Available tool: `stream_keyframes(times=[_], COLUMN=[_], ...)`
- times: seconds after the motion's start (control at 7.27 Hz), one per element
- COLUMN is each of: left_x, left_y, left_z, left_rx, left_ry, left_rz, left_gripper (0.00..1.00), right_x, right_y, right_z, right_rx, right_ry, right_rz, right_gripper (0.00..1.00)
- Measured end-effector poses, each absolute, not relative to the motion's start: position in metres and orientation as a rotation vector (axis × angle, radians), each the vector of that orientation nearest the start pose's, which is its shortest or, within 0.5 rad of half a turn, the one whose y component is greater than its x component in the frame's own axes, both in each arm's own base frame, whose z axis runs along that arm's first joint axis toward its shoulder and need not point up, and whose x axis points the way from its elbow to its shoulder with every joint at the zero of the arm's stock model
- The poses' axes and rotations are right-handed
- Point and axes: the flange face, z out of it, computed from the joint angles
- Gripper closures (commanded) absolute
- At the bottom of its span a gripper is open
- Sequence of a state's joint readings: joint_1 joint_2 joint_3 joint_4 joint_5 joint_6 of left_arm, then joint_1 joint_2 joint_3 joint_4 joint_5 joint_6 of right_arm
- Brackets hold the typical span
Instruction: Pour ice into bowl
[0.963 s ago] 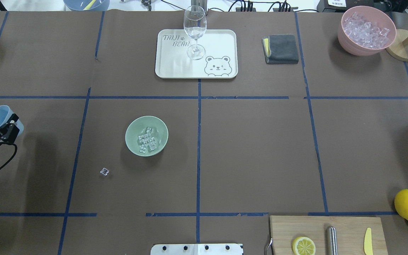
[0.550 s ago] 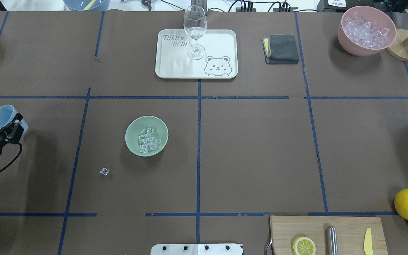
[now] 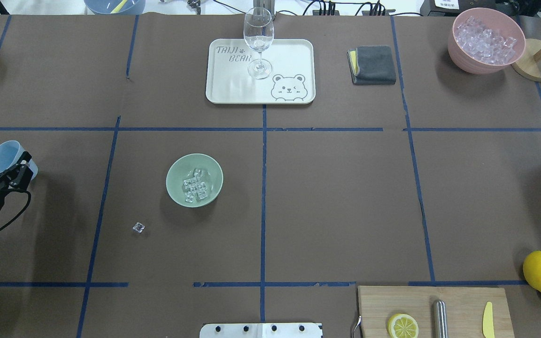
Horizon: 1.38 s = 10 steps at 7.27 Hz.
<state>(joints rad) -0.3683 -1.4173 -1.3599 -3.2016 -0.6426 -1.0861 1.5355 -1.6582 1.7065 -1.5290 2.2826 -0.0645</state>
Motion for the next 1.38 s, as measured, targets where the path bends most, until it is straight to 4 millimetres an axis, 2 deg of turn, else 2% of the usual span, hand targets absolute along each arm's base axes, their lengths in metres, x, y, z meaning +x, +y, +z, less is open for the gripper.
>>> stream_keyframes(times=[0.14, 0.28, 0.41, 0.69, 1.38], left_x=[0.2872, 0.2892, 0.2909, 0.2921, 0.2881], left_y=[-0.3369, -0.3349, -0.3331, -0.3317, -0.3311], left_z=[0.6472, 0.6489, 0.6505, 0.6519, 0.6472], left_rx=[1.200, 1.197, 1.194, 1.192, 1.224], left_ry=[0.729, 0.730, 0.729, 0.729, 0.721], left_rz=[-0.482, -0.475, -0.469, -0.465, -0.496], left_gripper=[0.32, 0.23, 0.07, 0.01, 0.01], right_x=[0.0520, 0.0520, 0.0520, 0.0518, 0.0519], right_y=[-0.4628, -0.4628, -0.4628, -0.4628, -0.4628], right_z=[0.6333, 0.6334, 0.6334, 0.6334, 0.6331], right_rx=[0.096, 0.096, 0.096, 0.096, 0.096], right_ry=[-0.710, -0.710, -0.710, -0.710, -0.710], right_rz=[-0.127, -0.127, -0.127, -0.128, -0.127], right_gripper=[0.00, 0.00, 0.00, 0.00, 0.00])
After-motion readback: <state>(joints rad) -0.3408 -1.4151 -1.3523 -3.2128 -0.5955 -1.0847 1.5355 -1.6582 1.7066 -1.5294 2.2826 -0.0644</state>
